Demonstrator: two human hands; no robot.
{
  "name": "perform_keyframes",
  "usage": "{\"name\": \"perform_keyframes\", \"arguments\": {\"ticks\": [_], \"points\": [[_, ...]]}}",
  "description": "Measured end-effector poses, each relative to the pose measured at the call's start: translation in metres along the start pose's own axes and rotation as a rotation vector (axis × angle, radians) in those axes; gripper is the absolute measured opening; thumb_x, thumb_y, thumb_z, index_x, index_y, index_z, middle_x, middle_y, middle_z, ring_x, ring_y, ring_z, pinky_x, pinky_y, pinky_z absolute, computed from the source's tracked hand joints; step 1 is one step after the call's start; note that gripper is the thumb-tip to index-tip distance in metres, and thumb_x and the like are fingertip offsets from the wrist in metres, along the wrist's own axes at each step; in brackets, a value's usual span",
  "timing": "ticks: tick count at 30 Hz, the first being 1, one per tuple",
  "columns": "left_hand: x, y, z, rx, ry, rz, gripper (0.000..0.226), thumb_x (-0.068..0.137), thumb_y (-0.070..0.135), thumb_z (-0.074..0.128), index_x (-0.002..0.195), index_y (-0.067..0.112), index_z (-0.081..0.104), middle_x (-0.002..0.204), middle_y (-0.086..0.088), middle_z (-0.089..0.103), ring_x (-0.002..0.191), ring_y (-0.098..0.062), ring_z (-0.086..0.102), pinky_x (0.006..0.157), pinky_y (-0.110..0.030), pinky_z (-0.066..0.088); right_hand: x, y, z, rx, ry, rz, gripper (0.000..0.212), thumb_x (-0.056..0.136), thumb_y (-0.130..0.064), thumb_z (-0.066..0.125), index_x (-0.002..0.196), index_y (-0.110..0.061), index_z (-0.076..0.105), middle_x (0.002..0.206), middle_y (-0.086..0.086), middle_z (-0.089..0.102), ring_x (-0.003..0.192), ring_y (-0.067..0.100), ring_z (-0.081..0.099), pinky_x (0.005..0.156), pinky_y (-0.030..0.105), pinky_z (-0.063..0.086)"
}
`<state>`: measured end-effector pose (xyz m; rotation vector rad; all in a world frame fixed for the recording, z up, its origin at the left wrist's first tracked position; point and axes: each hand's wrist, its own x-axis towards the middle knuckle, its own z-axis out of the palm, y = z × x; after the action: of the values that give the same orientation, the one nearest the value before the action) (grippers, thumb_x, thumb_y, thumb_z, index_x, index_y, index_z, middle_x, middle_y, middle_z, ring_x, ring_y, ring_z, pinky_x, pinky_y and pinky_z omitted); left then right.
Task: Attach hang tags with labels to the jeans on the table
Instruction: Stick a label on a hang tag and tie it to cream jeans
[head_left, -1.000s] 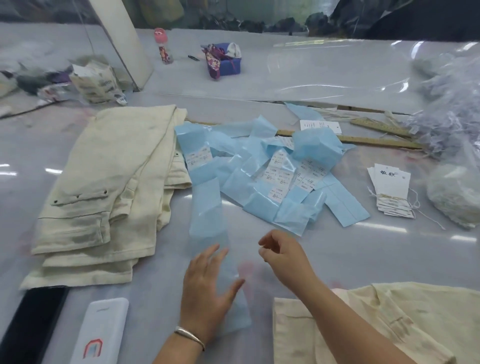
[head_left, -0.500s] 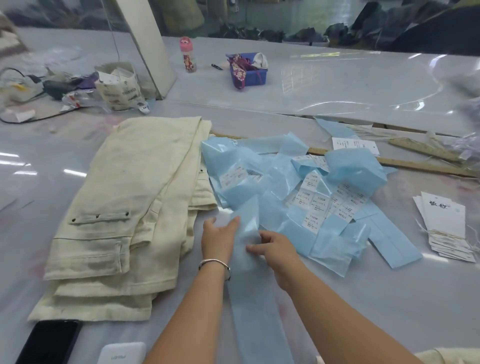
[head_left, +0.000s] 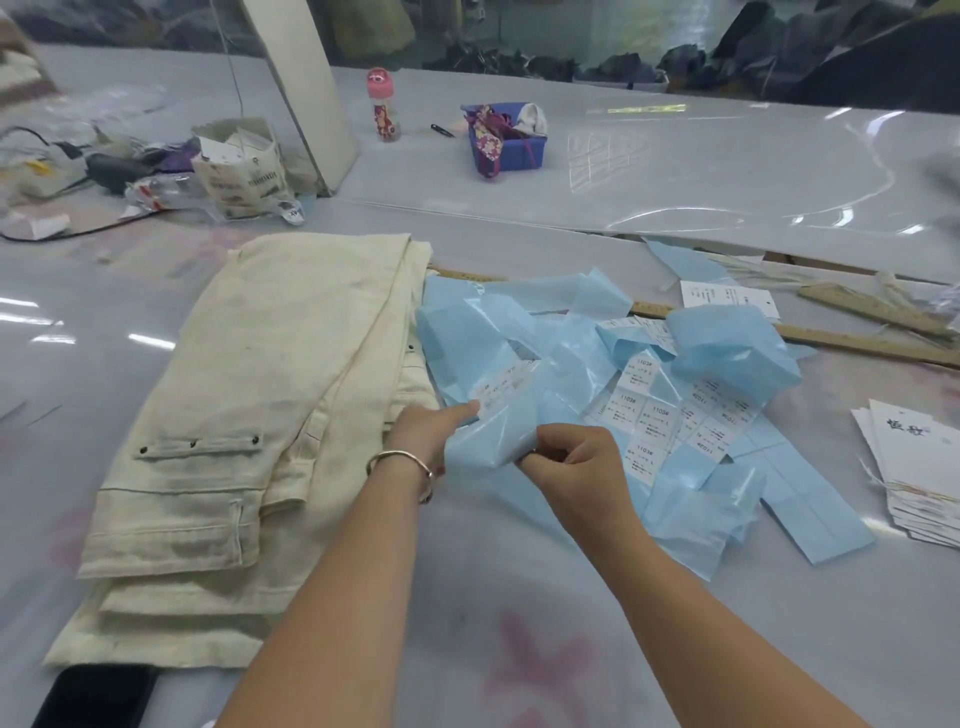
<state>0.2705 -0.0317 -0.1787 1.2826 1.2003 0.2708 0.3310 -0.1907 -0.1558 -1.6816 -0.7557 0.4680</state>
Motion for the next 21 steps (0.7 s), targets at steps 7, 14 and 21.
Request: {"name": "perform_keyframes", "arguments": {"ticks": [7, 14, 21], "points": [[-0.009, -0.006, 0.007, -0.283, -0.246, -0.11, 0.054, 0.09, 0.065, 0.046, 0.105, 0.017, 0.066, 0.084, -0.007, 0.073, 0.074, -0.023, 0.069, 0.069, -0.032, 0.054, -0.014, -0.019, -0.001, 0.428, -0.236, 0.118, 0.033, 0.074, -0.011, 0.05, 0.094, -0.018, 0.075, 0.093, 0.0, 0.074, 0.088, 0.013, 0.068, 0.083, 0.032, 0.055], [-0.02, 0.017, -0.002, -0.597, -0.287, 0.238, 0.021, 0.094, 0.015, 0.058, 0.107, 0.004, 0.07, 0.104, -0.009, 0.073, 0.101, -0.022, 0.064, 0.093, -0.032, 0.051, -0.022, 0.01, 0.002, 0.363, -0.16, 0.207, 0.012, 0.078, -0.009, 0.072, 0.09, -0.01, 0.075, 0.09, 0.005, 0.075, 0.086, 0.017, 0.069, 0.078, 0.029, 0.055], [-0.038, 0.012, -0.025, -0.358, -0.305, 0.444, 0.011, 0.078, 0.005, 0.071, 0.086, 0.011, 0.077, 0.095, -0.011, 0.073, 0.087, -0.024, 0.066, 0.077, -0.035, 0.05, -0.002, 0.022, 0.008, -0.504, -0.199, 0.314, 0.072, 0.098, -0.033, 0.049, 0.154, -0.018, 0.006, 0.149, 0.013, 0.029, 0.132, 0.031, 0.038, 0.107, 0.04, 0.034]]}}
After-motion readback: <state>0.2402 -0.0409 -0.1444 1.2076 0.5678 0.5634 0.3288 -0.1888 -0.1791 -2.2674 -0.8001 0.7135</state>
